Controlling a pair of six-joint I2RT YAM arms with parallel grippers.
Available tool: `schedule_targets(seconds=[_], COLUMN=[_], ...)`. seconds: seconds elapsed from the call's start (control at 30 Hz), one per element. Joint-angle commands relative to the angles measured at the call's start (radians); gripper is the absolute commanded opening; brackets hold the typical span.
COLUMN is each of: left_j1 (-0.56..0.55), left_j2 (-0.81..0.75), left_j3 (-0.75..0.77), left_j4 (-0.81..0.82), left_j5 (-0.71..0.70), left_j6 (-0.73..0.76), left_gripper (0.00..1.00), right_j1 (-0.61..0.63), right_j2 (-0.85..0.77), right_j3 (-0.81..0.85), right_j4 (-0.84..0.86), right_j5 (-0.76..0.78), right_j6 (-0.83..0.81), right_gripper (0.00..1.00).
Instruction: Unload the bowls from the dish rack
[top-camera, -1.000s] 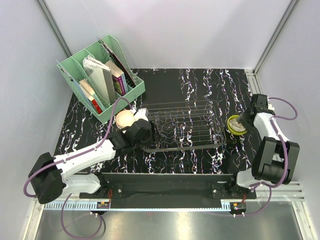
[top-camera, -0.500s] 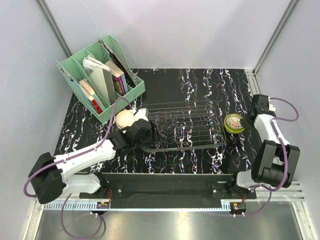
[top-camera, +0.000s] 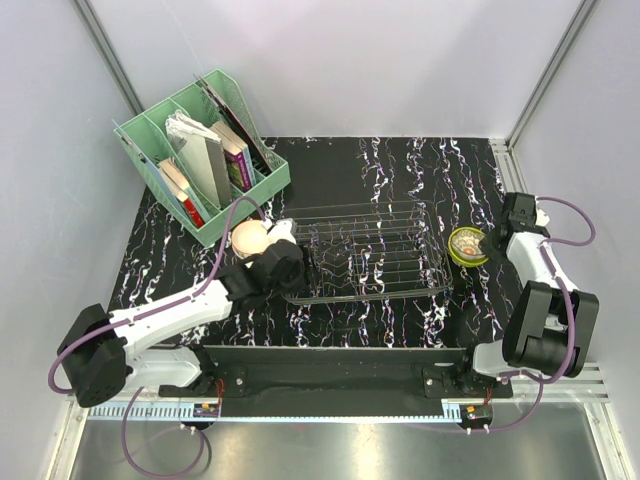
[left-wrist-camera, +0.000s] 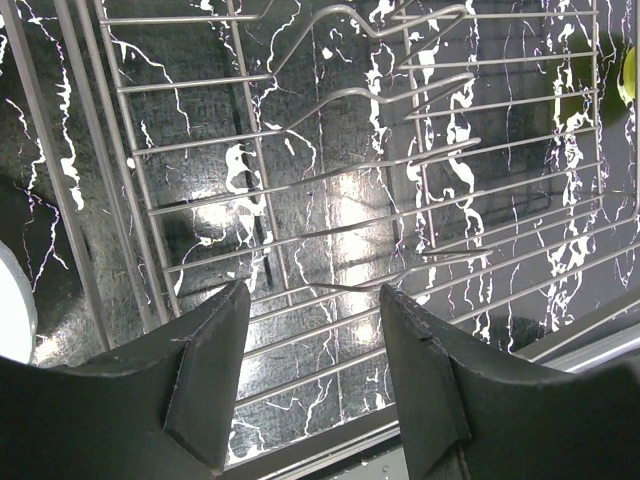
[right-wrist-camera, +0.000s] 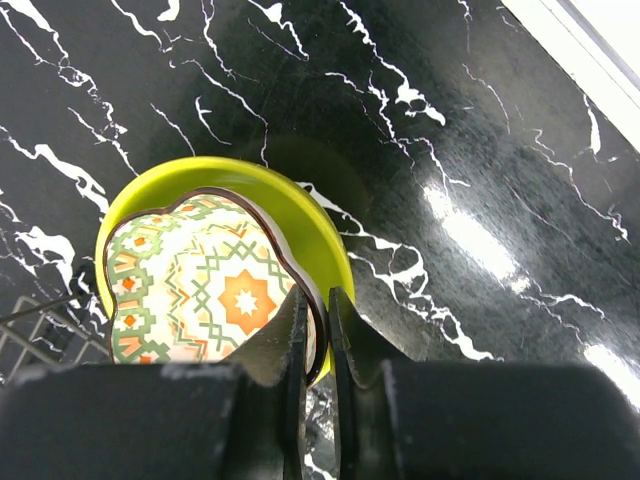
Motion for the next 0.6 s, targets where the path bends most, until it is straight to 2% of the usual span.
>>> schedule_targets(seconds=[0.0, 0.03, 0.07, 0.13, 0.27, 0.57], left_j1=[-0.003, -0.003, -0.003, -0.003, -0.003, -0.004], left_j2=[0.011, 0.014, 0.016, 0.022, 0.019, 0.011], left_j3=[0.001, 0.000, 0.001, 0.004, 0.004, -0.005], left_j4=[0.037, 0.040, 0.042, 0.040, 0.039, 0.040], left_j5=[-0.007, -0.005, -0.002, 0.001, 0.002, 0.002], left_j6=[-0.001, -0.001, -0.001, 0.004, 0.002, -0.001], left_gripper=[0.58, 0.58, 0.58, 0.58, 0.58, 0.58], right_j1=[0.002, 0.003, 0.003, 0.003, 0.003, 0.003], right_j2=[-0.033, -0.048, -0.080, -0.110, -0.206, -0.260], right_j3=[-0.031, -0.036, -0.051, -0.057, -0.059, -0.057], right_j4=[0.104, 0.112, 0.126, 0.126, 0.106, 0.048], right_j5=[-0.007, -0.010, -0.010, 0.004, -0.007, -0.070], right_j6=[-0.013, -0.013, -0.014, -0.013, -0.004, 0.030], right_gripper=[0.16, 0.25, 0.41, 0.50, 0.62, 0.60])
